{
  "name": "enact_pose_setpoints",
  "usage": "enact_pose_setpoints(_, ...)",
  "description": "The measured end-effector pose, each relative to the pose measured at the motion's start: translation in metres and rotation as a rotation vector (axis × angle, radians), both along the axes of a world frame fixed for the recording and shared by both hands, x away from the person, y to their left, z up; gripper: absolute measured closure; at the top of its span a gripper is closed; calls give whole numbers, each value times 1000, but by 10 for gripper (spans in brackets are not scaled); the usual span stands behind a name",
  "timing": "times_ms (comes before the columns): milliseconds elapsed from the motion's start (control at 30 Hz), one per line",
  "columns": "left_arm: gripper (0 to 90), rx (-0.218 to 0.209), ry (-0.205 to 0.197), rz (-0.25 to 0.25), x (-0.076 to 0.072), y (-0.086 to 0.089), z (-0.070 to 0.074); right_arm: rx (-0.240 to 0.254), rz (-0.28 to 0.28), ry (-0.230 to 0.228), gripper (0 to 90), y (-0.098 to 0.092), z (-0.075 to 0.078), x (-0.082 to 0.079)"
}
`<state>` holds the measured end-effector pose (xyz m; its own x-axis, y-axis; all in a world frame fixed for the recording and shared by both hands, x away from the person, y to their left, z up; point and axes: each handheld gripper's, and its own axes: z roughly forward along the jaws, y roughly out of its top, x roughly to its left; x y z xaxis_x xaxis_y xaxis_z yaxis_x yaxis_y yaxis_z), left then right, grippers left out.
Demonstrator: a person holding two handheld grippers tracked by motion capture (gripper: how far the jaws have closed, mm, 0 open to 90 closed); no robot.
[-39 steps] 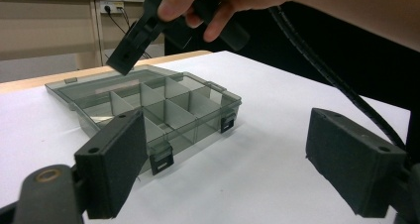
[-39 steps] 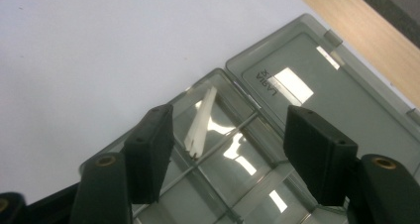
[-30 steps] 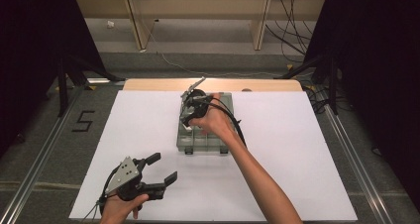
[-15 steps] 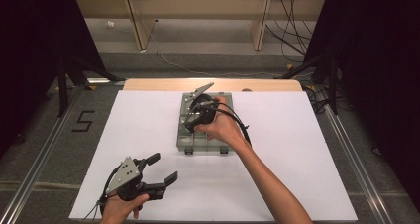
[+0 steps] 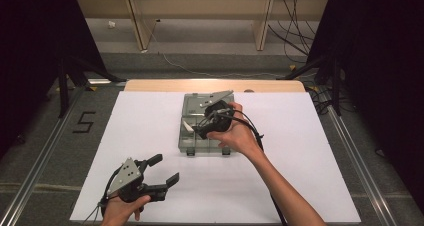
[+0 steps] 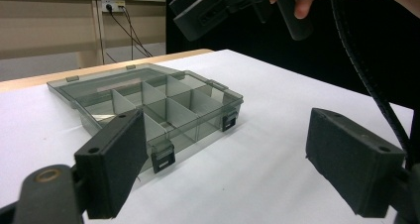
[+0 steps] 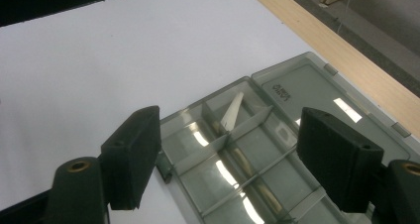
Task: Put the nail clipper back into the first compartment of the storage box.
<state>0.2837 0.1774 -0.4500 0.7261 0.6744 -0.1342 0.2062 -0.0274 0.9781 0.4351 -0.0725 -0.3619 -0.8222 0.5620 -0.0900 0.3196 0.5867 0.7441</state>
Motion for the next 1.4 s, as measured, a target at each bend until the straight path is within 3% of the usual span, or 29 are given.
enact_pose_setpoints(133,159,-2,-2,-2,0,0,0,7,18,5,252,-3,1,-8)
enact_pose_setpoints(167,160,-2,-4,-2,0,0,0,17,17,-17,252,-4,1,-10)
enact_pose_setpoints(233,159,4,2,5,0,0,0,25,24,-3,251,-6,1,-14)
enact_pose_setpoints(300,159,3,2,5,0,0,0,39,20,-26,241,-6,-1,-17)
enact_pose_setpoints(367,159,4,1,5,0,0,0,42,25,-1,241,-8,-2,-21)
enact_pose_setpoints(533,159,5,-6,8,0,1,1,51,38,-20,239,-13,-8,-29)
enact_pose_setpoints(567,160,-2,11,6,-2,0,1,47,37,-15,240,-13,-9,-30)
enact_pose_setpoints(733,160,0,14,-5,-3,-1,1,50,40,-39,243,-17,-13,-35)
enact_pose_setpoints(833,159,3,17,-5,-4,-1,1,71,41,-24,241,-20,-15,-39)
enact_pose_setpoints(933,159,-9,14,-9,-3,-1,1,82,40,-41,238,-23,-16,-43)
enact_pose_setpoints(1233,159,8,13,2,-3,0,1,99,50,-49,236,-27,-19,-51)
enact_pose_setpoints(1400,159,-1,11,0,-3,1,1,135,59,-68,214,-33,-19,-58)
